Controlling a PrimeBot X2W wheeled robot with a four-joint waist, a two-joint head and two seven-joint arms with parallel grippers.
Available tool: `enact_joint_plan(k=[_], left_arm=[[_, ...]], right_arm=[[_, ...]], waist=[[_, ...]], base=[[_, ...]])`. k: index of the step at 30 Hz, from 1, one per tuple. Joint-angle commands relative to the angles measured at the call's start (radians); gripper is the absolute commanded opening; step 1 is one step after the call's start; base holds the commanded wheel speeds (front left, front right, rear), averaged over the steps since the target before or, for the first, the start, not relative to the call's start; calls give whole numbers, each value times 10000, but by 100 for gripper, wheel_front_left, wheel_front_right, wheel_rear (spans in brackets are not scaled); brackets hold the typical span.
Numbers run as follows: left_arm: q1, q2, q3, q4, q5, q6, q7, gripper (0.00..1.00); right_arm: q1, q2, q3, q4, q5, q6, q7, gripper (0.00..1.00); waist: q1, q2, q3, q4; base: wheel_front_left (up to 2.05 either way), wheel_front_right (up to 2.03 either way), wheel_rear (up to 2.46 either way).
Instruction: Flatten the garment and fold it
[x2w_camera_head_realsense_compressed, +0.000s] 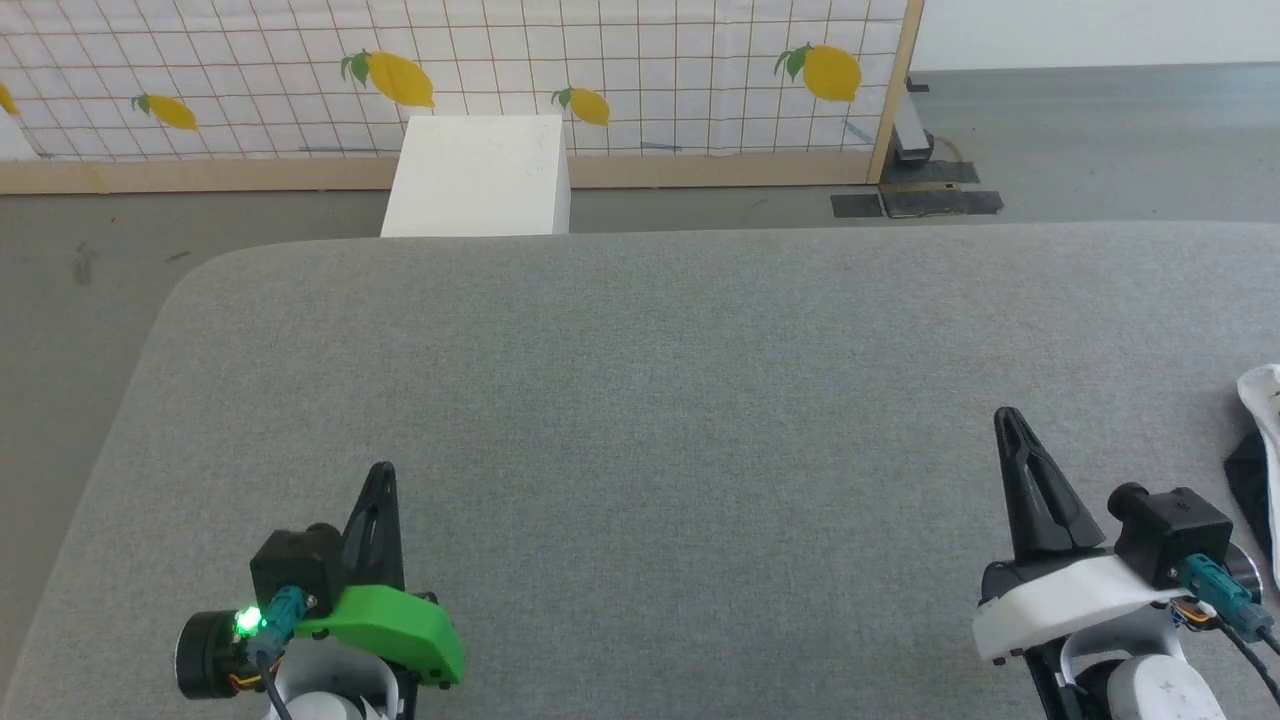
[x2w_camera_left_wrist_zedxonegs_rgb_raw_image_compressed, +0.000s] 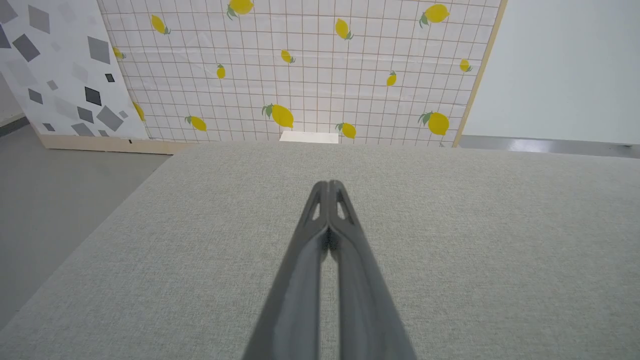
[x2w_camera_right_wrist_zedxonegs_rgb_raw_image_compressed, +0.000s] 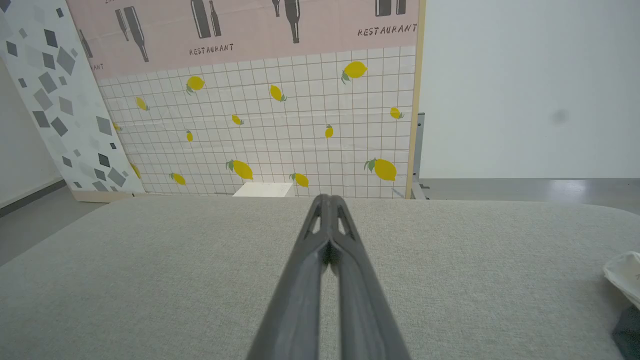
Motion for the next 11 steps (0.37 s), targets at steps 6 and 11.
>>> enact_joint_plan(k=[6, 11], left_arm=[[128, -51, 76, -158, 265, -71, 151, 0], [141, -58, 105, -240, 348, -80, 252, 0]], right_arm=[[172, 4, 18, -133, -191, -9, 166, 0], [186, 4, 22, -174, -289, -9, 268, 0]], waist=[[0, 0, -6, 5], [0, 0, -11, 9]], base=[[0, 0, 0], [0, 0, 0]])
